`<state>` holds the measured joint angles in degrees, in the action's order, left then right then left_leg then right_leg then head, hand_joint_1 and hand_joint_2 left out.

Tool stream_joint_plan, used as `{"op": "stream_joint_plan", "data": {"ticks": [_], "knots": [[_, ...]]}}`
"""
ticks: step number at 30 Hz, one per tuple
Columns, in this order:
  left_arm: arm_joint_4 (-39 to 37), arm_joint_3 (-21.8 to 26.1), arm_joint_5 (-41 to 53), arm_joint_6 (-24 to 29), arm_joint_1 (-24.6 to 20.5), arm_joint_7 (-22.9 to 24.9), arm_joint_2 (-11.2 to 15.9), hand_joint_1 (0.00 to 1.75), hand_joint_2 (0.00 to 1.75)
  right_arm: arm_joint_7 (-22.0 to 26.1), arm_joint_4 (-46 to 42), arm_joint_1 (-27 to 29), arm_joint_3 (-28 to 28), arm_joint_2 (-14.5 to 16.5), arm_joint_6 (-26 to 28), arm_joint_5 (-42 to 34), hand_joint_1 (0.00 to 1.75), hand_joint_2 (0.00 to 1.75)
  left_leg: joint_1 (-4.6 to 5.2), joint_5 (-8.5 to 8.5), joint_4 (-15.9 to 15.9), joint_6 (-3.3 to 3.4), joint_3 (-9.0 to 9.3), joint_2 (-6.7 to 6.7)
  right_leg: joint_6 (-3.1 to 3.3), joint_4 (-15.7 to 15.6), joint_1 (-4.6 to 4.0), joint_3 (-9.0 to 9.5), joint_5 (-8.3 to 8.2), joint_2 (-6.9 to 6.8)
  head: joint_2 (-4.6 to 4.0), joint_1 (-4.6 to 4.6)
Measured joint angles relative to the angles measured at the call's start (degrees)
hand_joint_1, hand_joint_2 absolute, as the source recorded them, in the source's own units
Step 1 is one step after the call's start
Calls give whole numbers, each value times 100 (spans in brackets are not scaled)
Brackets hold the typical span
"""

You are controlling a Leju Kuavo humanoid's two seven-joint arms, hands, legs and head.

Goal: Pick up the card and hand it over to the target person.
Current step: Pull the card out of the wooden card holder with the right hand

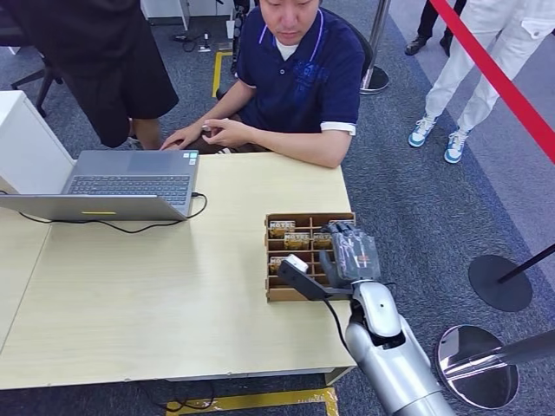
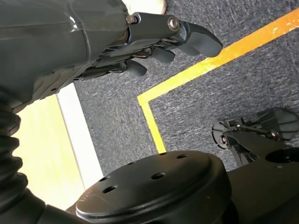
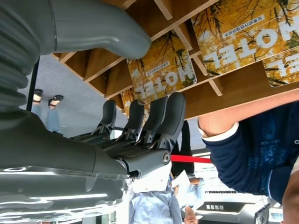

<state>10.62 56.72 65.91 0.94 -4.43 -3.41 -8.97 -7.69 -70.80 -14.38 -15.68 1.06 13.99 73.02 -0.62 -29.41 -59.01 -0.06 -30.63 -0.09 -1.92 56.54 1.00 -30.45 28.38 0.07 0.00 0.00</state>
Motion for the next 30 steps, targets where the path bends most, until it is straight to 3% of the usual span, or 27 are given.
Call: {"op": "stream_joint_plan", "data": {"ticks": [4, 6, 8, 10, 23, 27, 28, 30], "knots": [[1, 0, 10, 4, 1, -17, 0, 0, 175, 4, -26, 2, 6, -14, -8, -15, 98, 175, 0, 0, -1, 0, -1, -2, -1, 1, 0, 0, 1, -1, 0, 0], [1, -1, 15, 5, 1, -22, 0, 0, 175, 8, -40, 7, 9, -14, -4, -23, 116, 175, 0, 0, 0, 0, -1, -1, 0, 0, 0, 0, 0, -1, 0, 0], [0, -6, 22, 4, 0, -24, 0, 0, 175, 10, -55, 17, 13, -16, 1, -30, 144, 175, 0, 1, 1, 0, 1, 0, 1, -2, -1, 1, -1, -1, 0, 0], [0, -11, 32, 1, -1, -22, 0, 0, 175, 9, -75, 33, 21, -18, 3, -36, 155, 175, 0, 1, 1, 0, 0, -3, 0, -1, 0, 1, 0, -3, 0, 0], [1, -82, 117, -14, -2, -13, 19, 0, 175, 8, -137, 72, 32, -15, -3, -38, 151, 175, -3, 10, 11, 1, 2, 2, 8, -15, -4, 3, -12, 1, 0, 0], [-27, -162, 176, -349, 7, -271, 79, 0, 0, 23, -145, 90, 41, -5, -20, -51, 153, 175, -1, 2, 2, 0, 1, -4, 2, -4, -2, 1, -1, -3, 0, 0], [-19, -163, 170, -451, 14, -367, 96, 0, 0, 32, -141, 93, 47, -1, -25, -60, 153, 175, -1, 1, 1, 0, 1, -6, 1, -2, -1, 1, 0, -5, 0, 0], [11, -170, 175, -510, 31, -483, 118, 0, 87, 50, -134, 98, 56, 10, -33, -72, 154, 175, -1, 1, 0, -1, 0, -10, 0, -1, -1, 1, 2, -9, 0, 0]]}}
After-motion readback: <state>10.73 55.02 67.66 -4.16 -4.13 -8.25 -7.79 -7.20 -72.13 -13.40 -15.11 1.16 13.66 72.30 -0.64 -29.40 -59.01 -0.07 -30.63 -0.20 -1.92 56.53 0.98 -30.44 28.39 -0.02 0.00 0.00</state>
